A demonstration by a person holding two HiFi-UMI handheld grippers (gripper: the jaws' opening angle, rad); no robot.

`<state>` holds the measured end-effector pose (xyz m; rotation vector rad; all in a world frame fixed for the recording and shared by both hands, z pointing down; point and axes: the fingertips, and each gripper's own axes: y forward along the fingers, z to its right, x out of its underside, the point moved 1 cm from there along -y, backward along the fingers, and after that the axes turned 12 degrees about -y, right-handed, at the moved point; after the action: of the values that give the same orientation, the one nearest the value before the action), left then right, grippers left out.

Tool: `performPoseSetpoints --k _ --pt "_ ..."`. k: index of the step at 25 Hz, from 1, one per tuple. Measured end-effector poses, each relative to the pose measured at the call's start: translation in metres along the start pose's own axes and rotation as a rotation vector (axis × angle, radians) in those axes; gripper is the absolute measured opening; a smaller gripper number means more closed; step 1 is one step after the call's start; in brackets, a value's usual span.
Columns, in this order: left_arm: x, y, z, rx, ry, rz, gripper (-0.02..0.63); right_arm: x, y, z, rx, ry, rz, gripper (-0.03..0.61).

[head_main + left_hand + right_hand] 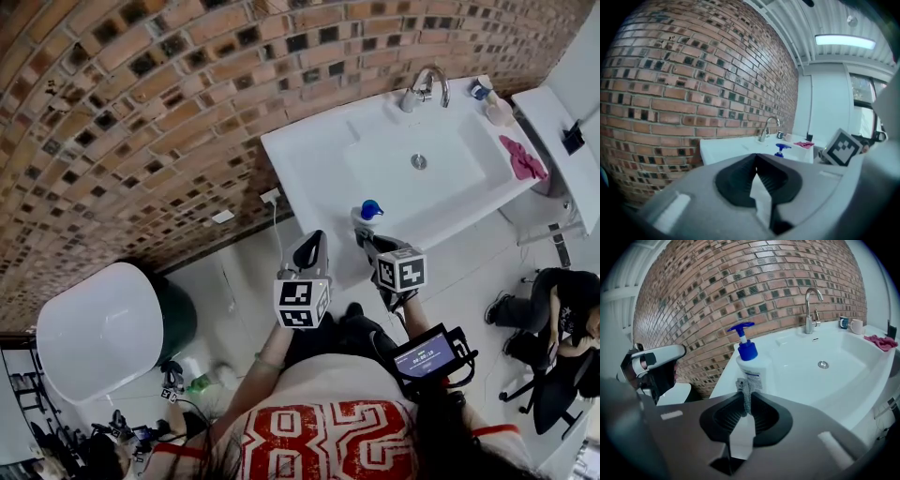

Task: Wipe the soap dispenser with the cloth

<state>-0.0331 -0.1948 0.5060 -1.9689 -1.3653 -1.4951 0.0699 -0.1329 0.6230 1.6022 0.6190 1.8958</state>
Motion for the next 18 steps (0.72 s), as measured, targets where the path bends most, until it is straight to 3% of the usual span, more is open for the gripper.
performPoseSetpoints --k 9,14,18 --pt "-0.002 -0.003 -0.001 -0.009 0.008 0.001 0.003 -0.005 0.027 -0.013 -0.035 -0.066 -0.084 0.049" --pt "-0.004 -0.009 -0.01 -0.036 0.001 0.007 0.003 0.008 0.04 -0.001 -0.011 -0.1 -0.177 0.049" --pt "-0.004 -0.01 -0.012 -0.04 -0.001 0.01 0.005 0.012 0.033 0.006 0.001 -0.099 -0.191 0.049"
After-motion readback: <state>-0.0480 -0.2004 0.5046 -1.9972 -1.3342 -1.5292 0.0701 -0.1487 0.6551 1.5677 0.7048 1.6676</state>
